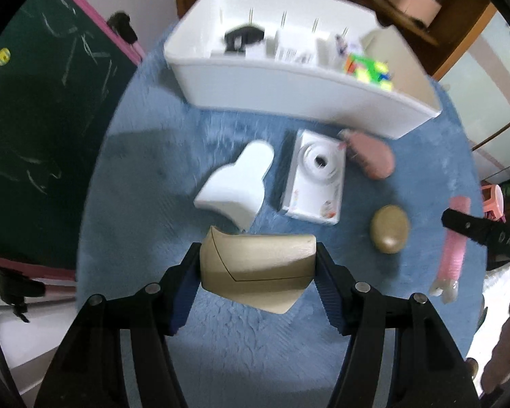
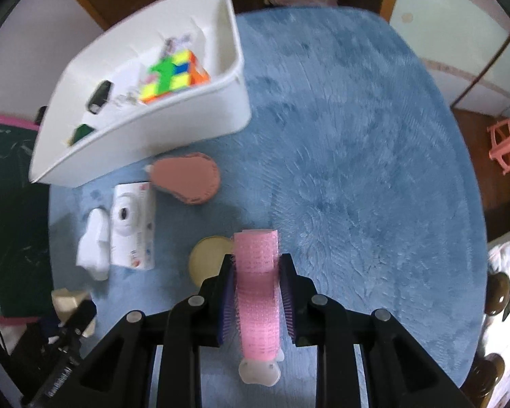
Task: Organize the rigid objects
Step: 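Carry the tan box and pink roller into the bin and open both grippers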
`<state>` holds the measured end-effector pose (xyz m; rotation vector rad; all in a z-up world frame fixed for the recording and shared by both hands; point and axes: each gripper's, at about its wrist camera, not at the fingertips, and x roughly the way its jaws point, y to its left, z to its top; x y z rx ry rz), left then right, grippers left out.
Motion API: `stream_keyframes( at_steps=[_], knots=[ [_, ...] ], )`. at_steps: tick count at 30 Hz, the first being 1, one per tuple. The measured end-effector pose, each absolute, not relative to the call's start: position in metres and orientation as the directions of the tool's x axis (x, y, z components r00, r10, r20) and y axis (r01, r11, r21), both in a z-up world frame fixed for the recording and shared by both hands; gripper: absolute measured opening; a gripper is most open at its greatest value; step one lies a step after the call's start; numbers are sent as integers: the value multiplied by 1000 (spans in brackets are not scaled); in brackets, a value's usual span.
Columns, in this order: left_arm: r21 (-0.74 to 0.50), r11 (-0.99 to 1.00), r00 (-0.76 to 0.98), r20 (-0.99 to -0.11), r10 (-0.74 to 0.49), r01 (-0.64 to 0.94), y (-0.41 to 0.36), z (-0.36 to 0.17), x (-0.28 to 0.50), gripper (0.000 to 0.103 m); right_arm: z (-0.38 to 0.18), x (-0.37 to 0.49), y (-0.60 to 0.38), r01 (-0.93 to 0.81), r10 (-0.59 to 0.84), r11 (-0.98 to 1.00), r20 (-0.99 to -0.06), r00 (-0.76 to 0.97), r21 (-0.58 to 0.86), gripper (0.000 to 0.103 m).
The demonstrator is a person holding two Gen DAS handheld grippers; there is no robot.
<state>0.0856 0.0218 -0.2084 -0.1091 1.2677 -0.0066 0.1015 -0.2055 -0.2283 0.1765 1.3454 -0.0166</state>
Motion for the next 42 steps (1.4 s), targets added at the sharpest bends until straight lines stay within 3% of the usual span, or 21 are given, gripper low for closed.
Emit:
stream_keyframes(
  at_steps=[13, 22, 33, 42],
  knots=[
    [-72, 997, 517, -854, -61, -1, 33, -49, 119, 66, -88, 97, -188, -61, 213, 976, -858, 468, 209, 25],
    [-31, 999, 622, -782, -32, 13, 44, 14, 156, 66, 2, 117, -162, -160, 238, 971, -756, 610, 177, 25],
    [-9, 1000, 615, -789, -17, 16, 49, 5, 222, 66, 22, 187, -137, -155, 241, 970, -721, 650, 185, 25],
    [-22, 1000, 467, -884, -25, 12, 56, -88, 291, 66, -63, 274, -123, -88, 252, 966, -824, 508, 241, 25]
  ],
)
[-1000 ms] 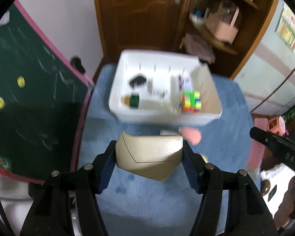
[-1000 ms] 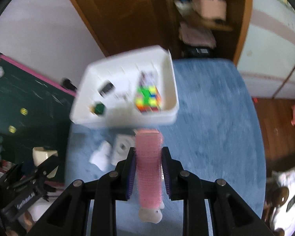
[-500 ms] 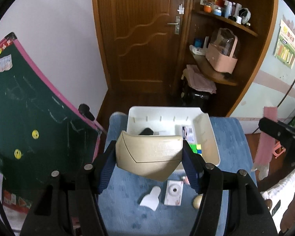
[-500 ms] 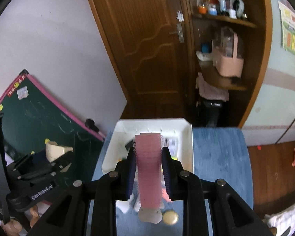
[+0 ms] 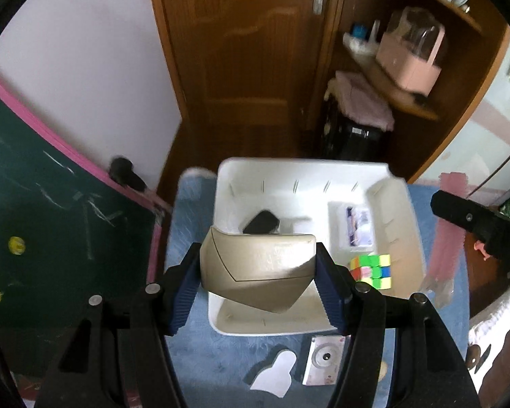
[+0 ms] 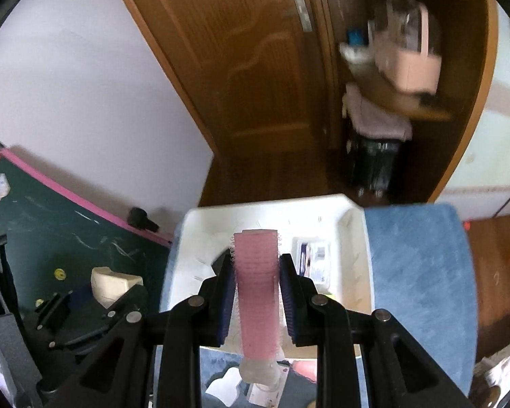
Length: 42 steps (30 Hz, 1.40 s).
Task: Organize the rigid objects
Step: 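Carry the tan box and pink roller into the bin and open both grippers, then move both grippers back toward the items left on the table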
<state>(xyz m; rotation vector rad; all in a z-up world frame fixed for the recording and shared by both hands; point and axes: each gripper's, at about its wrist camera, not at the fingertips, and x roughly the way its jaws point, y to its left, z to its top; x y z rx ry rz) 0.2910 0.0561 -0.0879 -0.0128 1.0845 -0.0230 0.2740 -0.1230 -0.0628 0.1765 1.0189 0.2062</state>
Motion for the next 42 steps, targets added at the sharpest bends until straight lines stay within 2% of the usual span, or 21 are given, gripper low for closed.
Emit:
stream_keyframes(
  at_steps=[9, 14, 19, 21, 23, 29, 42],
  knots=[
    [-32, 999, 342, -939, -40, 30, 50, -168, 329, 66, -163, 308, -109, -21, 224, 973, -913, 342, 231, 26],
    [-20, 999, 294, -955, -34, 50, 43, -196, 338, 66, -196, 317, -107, 2, 207, 976, -935, 286, 217, 26],
    [-25, 997, 249, -968, -43, 73, 40, -210, 342, 67, -211, 320, -107, 5, 219, 974, -944, 247, 227, 31],
    [-37, 996, 226, -973, -56, 84, 41, -213, 342, 72, -211, 319, -108, 10, 227, 972, -942, 246, 236, 39],
    [-36, 996, 232, -971, -54, 84, 42, -208, 339, 86, -207, 318, -111, 13, 231, 970, -938, 257, 242, 52],
    [-23, 997, 294, -955, -43, 72, 41, -184, 326, 86, -181, 304, -116, 1, 240, 967, -916, 322, 254, 52],
    [-45, 997, 449, -891, -66, 56, 36, -95, 261, 86, -96, 232, -127, -91, 237, 971, -843, 482, 221, 52]
  ],
)
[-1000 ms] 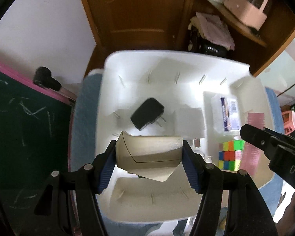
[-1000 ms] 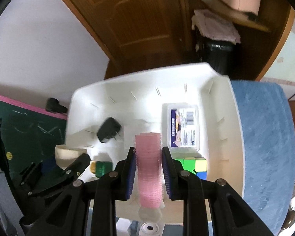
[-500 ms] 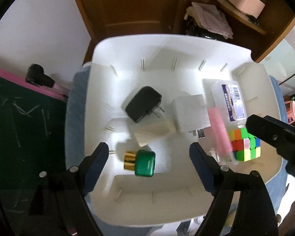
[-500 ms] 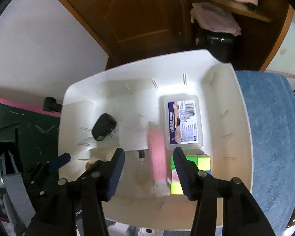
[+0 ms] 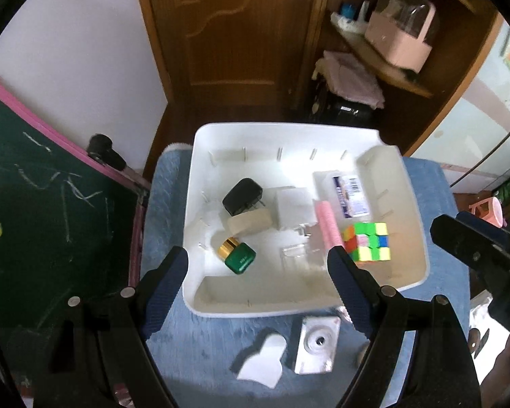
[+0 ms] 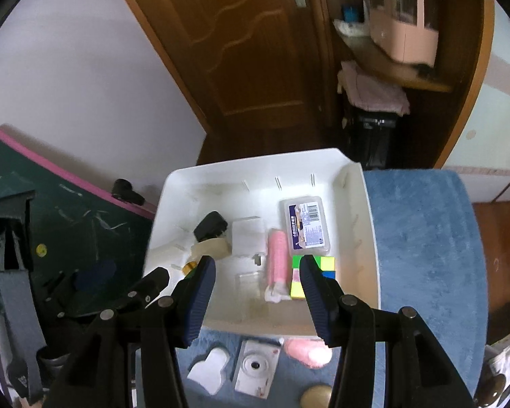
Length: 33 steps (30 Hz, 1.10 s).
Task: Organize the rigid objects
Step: 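Move both grippers back toward the items left on the table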
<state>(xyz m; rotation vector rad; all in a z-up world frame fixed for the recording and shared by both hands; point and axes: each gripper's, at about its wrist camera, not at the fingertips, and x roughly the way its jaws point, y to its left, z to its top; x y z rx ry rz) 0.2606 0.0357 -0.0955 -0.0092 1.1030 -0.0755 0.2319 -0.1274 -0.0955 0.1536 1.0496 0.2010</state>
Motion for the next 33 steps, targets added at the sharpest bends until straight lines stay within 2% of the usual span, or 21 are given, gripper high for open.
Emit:
stream_keyframes(
  at_steps=[17, 24, 28, 33],
  knots=[
    [-50, 997, 588, -805, -74, 57, 25, -21, 149, 87, -28, 109, -153, -168, 247, 969, -762, 598, 182, 55],
    [-41, 998, 628, -776, -61, 46, 23, -9, 117, 88, -15, 67, -161, -190, 250, 968, -731, 635, 166, 57],
    [-30, 998, 646, -761, -54, 48, 20, -7, 103, 96, -13, 48, -165, -195, 246, 969, -718, 651, 155, 57],
    [-25, 998, 656, -753, -54, 55, 14, -11, 90, 96, -16, 31, -171, -191, 233, 972, -712, 663, 140, 57]
  ],
)
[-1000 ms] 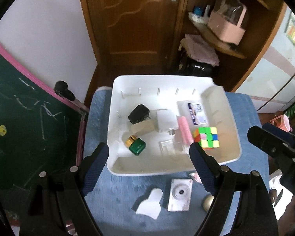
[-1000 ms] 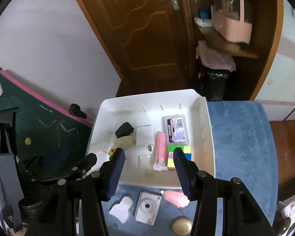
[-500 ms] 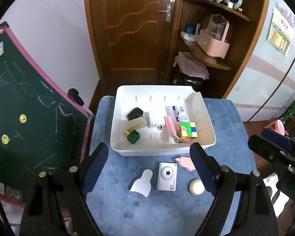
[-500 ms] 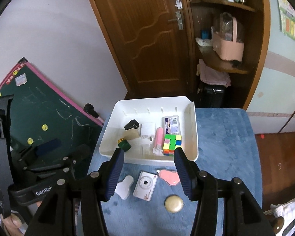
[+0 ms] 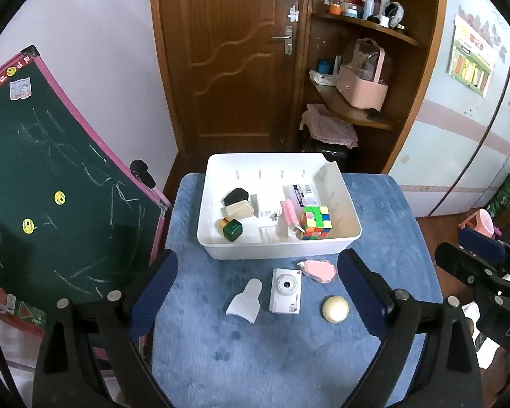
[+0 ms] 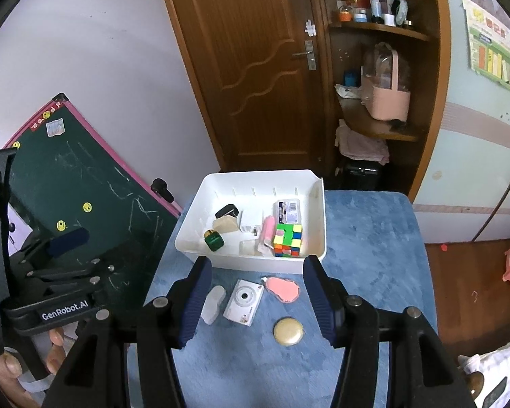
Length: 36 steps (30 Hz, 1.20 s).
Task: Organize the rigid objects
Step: 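Move both grippers back toward the items left on the table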
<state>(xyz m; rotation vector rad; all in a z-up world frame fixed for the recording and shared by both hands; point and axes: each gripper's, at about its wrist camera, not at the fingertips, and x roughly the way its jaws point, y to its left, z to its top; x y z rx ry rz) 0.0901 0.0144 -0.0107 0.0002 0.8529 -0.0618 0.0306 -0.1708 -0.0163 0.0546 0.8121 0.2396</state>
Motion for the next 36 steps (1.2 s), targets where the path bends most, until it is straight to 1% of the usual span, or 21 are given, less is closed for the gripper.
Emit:
stream_keyframes(
  at_steps=[9, 10, 11, 12, 16, 21, 27, 36],
  knots=[
    [-18, 997, 658, -750, -66, 80, 5, -19, 71, 96, -34, 9, -183, -177, 211, 976, -724, 657, 124, 57],
    [-14, 997, 657, -751, -65, 82, 5, -21, 70, 96, -37, 8, -184, -174, 209, 977, -728, 653, 125, 60],
    [-12, 997, 655, -753, -63, 83, 5, -22, 69, 96, -40, 6, -187, -172, 209, 977, -730, 651, 126, 66],
    [-10, 996, 650, -757, -63, 85, 4, -25, 68, 96, -41, 6, -187, -170, 207, 978, -730, 652, 125, 68],
    [-13, 995, 633, -771, -72, 98, 3, -36, 67, 96, -52, 0, -189, -160, 181, 982, -727, 662, 99, 69],
    [-16, 993, 612, -786, -85, 118, 2, -51, 65, 96, -74, 1, -191, -155, 158, 985, -754, 638, 76, 69],
    [-31, 990, 565, -819, -103, 135, 10, -86, 65, 96, -110, 3, -193, -142, 129, 988, -795, 593, 55, 69],
    [-77, 992, 443, -889, -114, 101, 36, -157, 75, 96, -174, 10, -197, -122, 103, 991, -855, 508, 47, 69]
  ],
)
